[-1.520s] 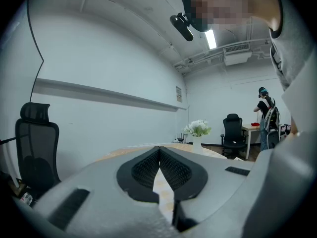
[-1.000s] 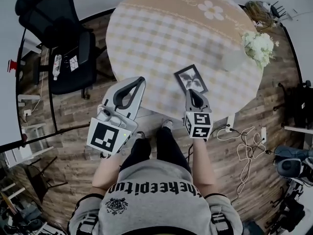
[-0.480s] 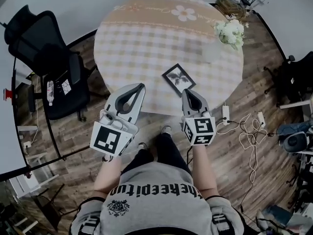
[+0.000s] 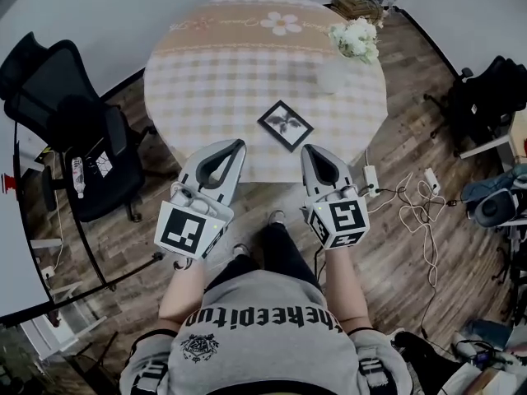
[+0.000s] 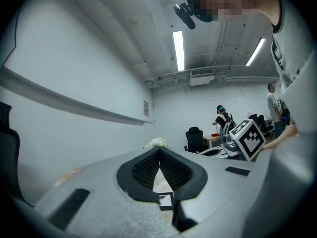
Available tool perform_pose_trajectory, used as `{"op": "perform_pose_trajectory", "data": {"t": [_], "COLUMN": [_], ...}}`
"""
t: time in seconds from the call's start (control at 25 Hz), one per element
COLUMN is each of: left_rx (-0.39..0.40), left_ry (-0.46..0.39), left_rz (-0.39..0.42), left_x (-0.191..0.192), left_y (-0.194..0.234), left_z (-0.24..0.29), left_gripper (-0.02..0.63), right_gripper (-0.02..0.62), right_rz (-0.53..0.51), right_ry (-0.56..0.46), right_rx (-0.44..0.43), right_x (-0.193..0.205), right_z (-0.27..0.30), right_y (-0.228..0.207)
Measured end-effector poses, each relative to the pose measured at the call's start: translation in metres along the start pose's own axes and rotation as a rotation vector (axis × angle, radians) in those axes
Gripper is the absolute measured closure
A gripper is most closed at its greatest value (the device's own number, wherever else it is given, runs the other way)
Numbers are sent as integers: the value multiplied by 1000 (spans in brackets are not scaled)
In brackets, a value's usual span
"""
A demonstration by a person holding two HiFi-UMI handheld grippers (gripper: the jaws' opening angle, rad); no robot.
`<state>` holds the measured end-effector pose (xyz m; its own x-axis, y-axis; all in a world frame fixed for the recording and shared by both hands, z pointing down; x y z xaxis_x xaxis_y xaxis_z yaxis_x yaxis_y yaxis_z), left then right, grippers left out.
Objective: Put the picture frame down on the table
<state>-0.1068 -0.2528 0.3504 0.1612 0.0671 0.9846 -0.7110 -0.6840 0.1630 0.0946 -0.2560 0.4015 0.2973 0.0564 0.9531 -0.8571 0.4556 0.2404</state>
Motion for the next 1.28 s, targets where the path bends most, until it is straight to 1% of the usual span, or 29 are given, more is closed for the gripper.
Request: {"op": "perform_pose_trajectory", "data": {"t": [0.32, 0.68, 0.88, 1.28], "left_rx": [65, 117, 130, 145], "left_ry": [-8, -12, -17, -28], "left_rz": [13, 22, 25, 28], "left_x": [-3, -5, -6, -12], "left_y": [-21, -43, -48, -51], "left_z": [-10, -27, -39, -55], "left_gripper": [591, 591, 591, 591], "right_gripper": [590, 591, 590, 589], "right_rz": [-28, -23, -4, -6], "right_ry": [-80, -138, -164, -185], "right_rx": [36, 62, 62, 60], "right_x": [-28, -43, -46, -53], "right_z": [-38, -73, -86, -97], "right_y": [13, 31, 41, 56]}}
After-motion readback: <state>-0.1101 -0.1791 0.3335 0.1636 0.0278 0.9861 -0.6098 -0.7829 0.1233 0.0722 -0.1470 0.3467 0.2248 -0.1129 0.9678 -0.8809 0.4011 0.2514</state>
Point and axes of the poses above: the fingertips, and each gripper's own axes: z forward along the fingers, y to its left, x out of its underside, the point moved 7 cm from there along -z, backward along the fingers, and after that the axes turned 13 degrees about -z, right-handed, at the moved point
